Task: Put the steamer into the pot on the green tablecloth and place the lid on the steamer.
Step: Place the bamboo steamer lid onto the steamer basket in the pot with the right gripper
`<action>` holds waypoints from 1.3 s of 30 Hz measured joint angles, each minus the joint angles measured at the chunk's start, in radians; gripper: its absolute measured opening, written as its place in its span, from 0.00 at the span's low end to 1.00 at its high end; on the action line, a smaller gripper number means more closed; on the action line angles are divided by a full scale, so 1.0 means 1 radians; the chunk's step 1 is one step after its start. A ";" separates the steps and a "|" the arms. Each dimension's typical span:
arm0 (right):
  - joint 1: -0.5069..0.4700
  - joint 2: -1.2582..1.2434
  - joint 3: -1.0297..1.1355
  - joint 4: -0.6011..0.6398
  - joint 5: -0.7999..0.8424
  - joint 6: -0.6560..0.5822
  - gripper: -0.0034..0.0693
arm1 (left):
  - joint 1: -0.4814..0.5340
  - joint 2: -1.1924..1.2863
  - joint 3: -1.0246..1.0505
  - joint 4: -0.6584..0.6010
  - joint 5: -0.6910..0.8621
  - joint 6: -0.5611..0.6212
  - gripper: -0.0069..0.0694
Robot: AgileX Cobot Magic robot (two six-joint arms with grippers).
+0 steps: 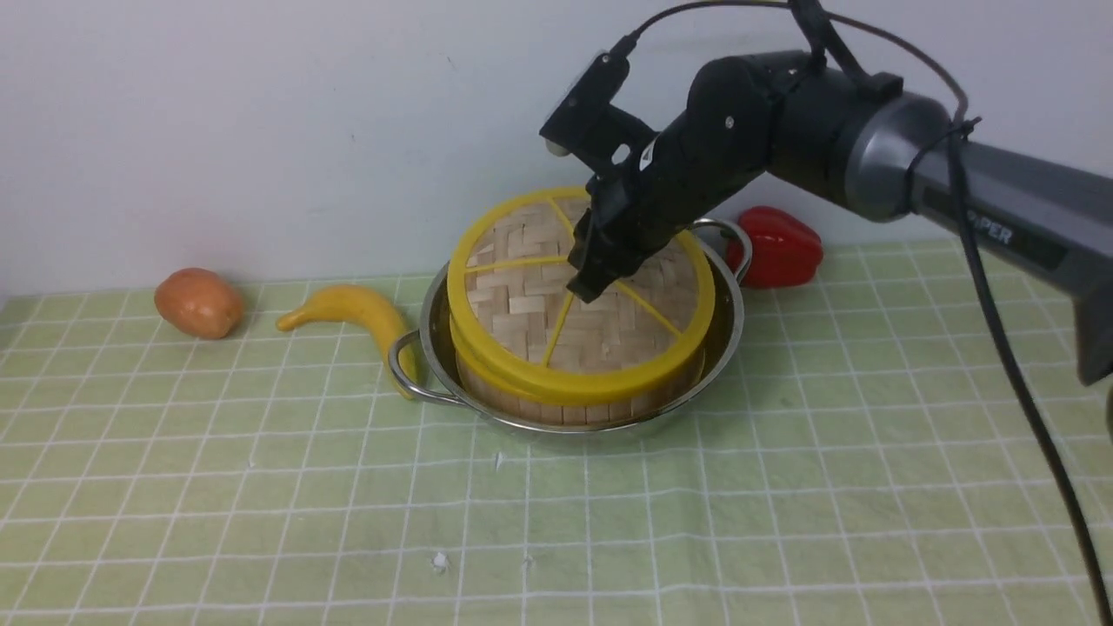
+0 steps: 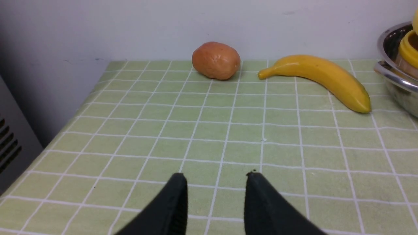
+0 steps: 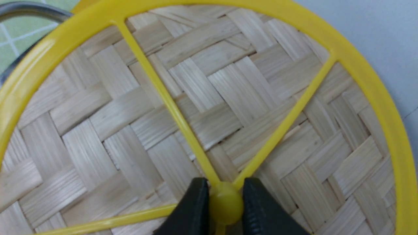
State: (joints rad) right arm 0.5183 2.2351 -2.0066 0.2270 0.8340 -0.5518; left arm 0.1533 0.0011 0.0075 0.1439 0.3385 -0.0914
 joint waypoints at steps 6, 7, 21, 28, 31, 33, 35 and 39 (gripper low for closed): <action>0.000 0.018 0.000 0.004 -0.022 -0.004 0.25 | 0.000 0.000 0.000 0.000 0.000 0.000 0.41; 0.000 0.019 0.000 0.004 -0.023 -0.004 0.25 | 0.000 0.000 0.000 0.000 0.000 0.000 0.41; 0.000 0.021 0.000 0.005 -0.029 -0.030 0.24 | 0.000 0.000 0.000 0.000 0.000 0.000 0.41; 0.000 0.021 0.000 0.005 -0.033 -0.040 0.24 | 0.000 0.000 0.000 0.000 0.000 0.000 0.41; 0.000 0.021 0.000 0.007 -0.040 -0.052 0.24 | 0.000 0.000 0.000 0.000 0.000 0.000 0.41; 0.000 0.021 0.000 0.007 -0.044 -0.054 0.24 | 0.000 0.000 0.000 0.000 0.000 0.000 0.41; 0.000 0.020 0.000 0.007 -0.046 -0.055 0.24 | 0.000 0.000 0.000 0.000 0.000 0.001 0.41; 0.000 0.017 0.000 0.008 -0.049 -0.055 0.24 | 0.000 0.000 0.000 0.000 0.000 0.003 0.41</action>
State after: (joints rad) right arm 0.5183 2.2519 -2.0066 0.2345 0.7845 -0.6070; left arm 0.1533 0.0011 0.0075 0.1439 0.3385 -0.0882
